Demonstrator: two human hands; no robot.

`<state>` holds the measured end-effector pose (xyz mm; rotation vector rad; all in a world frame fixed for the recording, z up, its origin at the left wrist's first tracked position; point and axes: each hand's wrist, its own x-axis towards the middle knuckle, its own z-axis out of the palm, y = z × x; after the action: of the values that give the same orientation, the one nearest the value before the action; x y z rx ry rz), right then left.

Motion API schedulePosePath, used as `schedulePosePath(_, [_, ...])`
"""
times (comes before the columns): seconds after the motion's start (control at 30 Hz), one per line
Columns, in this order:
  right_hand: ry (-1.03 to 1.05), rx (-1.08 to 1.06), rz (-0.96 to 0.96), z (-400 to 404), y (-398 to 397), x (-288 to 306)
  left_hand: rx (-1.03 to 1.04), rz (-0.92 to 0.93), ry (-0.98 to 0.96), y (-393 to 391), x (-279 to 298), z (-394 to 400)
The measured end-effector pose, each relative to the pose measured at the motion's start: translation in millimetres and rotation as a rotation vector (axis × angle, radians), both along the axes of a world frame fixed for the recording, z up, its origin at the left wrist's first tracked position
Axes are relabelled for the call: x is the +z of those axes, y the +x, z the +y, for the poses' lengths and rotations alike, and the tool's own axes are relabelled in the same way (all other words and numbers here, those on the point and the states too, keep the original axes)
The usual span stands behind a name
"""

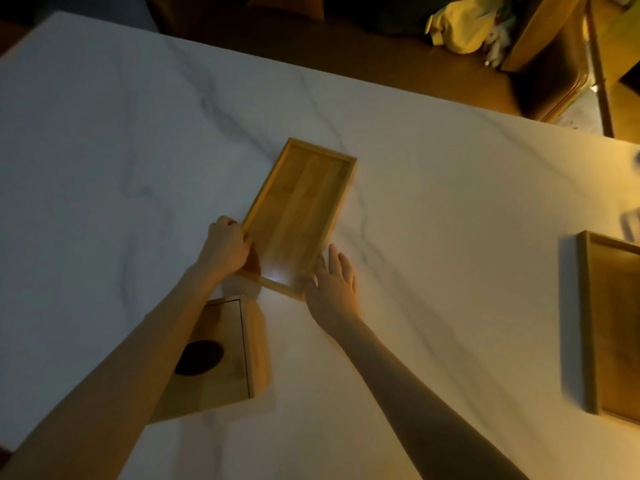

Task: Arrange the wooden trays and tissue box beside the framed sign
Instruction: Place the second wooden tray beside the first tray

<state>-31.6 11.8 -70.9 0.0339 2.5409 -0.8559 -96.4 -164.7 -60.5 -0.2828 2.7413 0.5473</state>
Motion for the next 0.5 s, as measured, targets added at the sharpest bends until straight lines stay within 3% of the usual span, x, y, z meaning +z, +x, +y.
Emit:
schedulePosePath(0.17, [-0.234,-0.158,0.007,6,1,10,0.187,0.052,0.313,5,18,-1])
schedulePosePath(0.33, [-0.511,-0.380,-0.041,28,-4,37,0.301,-0.108,0.743,14,41,-6])
schedulePosePath(0.43, [-0.755,-0.474,-0.112,45,-6,52,0.255,-0.132,0.833,20,51,-2])
schedulePosePath(0.5, [-0.801,-0.480,-0.142,57,-4,62,0.226,-0.112,0.845,23,57,5])
